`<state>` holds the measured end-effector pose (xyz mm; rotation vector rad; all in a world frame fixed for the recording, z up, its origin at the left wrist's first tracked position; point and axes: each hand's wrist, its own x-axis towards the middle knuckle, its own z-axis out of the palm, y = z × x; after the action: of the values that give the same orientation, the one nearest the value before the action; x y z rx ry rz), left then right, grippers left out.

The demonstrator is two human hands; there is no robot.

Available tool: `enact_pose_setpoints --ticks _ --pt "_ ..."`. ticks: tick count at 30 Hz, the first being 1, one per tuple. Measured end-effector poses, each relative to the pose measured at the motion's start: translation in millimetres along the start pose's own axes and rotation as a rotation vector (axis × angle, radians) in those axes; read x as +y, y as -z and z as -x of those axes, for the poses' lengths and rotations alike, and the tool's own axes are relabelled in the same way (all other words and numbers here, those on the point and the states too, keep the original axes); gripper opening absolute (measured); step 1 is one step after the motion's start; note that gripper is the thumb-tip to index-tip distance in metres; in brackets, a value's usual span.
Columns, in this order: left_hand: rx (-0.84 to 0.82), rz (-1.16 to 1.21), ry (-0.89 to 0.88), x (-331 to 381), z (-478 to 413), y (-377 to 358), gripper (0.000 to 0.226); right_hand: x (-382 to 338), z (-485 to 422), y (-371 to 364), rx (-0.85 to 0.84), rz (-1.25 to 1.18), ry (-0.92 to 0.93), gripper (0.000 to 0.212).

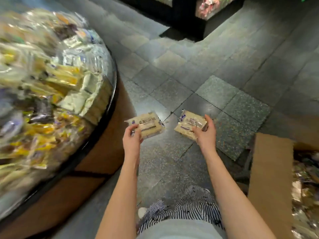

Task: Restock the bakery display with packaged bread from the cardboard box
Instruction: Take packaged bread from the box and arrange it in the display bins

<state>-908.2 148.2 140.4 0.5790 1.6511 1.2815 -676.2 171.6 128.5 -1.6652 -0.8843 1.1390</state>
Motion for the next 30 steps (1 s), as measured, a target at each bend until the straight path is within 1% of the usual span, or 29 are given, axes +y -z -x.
enact_pose_setpoints --ticks 3,9,13,17,20,23,25,30 --pt "0.123 0.035 -0.028 4 -5 87 0.014 -5 44 -72 -0.113 0.048 0.012 0.062" --pt "0.278 0.103 -0.035 7 -7 251 0.039 -3 121 -203 -0.342 0.135 0.065 0.06" --pt "0.403 0.191 -0.055 12 3 337 0.044 -14 164 -279 -0.51 0.134 0.115 0.06" --pt "0.547 0.297 -0.062 5 15 402 0.045 -30 204 -340 -0.691 0.167 0.181 0.063" --pt "0.642 0.374 -0.077 -2 23 440 0.049 -40 228 -380 -0.784 0.205 0.22 0.063" --pt "0.714 0.421 -0.09 -4 26 473 0.052 -50 250 -421 -0.877 0.197 0.246 0.058" --pt "0.775 0.445 -0.103 -4 26 496 0.049 -55 265 -450 -0.934 0.192 0.256 0.054" --pt "0.961 0.439 -0.181 6 15 564 0.043 -66 299 -538 -1.068 0.213 0.33 0.057"
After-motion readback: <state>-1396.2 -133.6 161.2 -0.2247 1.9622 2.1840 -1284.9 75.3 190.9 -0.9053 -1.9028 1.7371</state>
